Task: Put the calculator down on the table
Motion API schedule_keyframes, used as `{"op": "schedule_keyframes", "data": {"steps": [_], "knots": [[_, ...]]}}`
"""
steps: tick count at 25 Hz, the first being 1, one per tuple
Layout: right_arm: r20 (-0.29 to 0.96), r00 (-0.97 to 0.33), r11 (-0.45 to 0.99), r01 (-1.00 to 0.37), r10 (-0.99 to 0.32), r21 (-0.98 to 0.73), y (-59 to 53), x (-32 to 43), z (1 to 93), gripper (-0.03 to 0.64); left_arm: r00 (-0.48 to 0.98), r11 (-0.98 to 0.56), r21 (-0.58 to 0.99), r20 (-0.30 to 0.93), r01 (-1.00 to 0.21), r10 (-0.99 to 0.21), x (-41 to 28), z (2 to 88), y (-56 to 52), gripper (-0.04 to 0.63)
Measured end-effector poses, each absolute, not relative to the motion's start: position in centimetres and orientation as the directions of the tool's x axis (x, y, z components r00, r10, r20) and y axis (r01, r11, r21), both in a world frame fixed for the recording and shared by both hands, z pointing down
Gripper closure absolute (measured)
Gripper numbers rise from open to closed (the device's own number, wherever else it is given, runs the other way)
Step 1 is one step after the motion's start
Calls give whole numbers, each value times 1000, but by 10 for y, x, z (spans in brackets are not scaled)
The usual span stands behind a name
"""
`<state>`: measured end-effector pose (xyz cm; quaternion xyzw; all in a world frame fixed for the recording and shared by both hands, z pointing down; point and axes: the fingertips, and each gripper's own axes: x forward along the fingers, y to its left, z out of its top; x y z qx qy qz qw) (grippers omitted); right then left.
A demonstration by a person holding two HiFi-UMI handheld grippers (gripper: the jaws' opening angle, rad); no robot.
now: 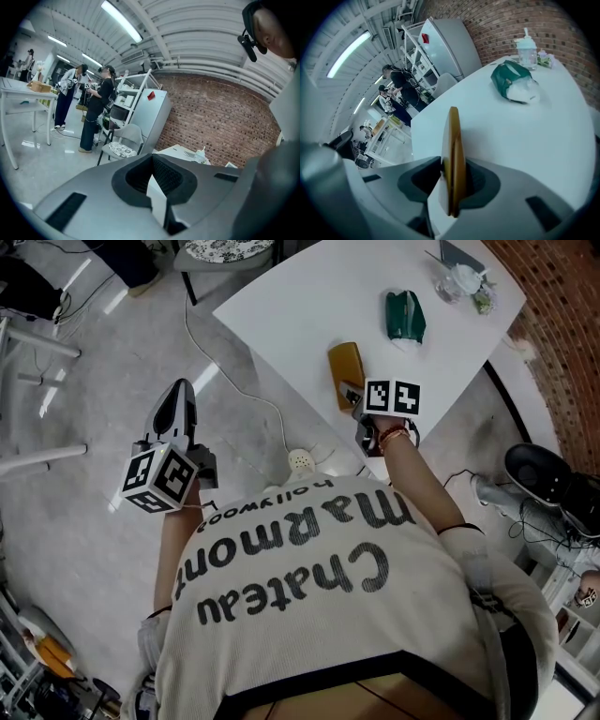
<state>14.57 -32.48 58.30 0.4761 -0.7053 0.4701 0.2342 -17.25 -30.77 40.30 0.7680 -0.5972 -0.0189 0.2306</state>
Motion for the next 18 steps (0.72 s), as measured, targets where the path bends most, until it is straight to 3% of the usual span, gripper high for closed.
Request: {"op": "schedule_keyframes", "data": {"steps": [18], "knots": [[789,-375,134,-925,-487,-357,-329,151,590,399,287,-178,382,251,-907,-924,-174,405,-308,594]]}}
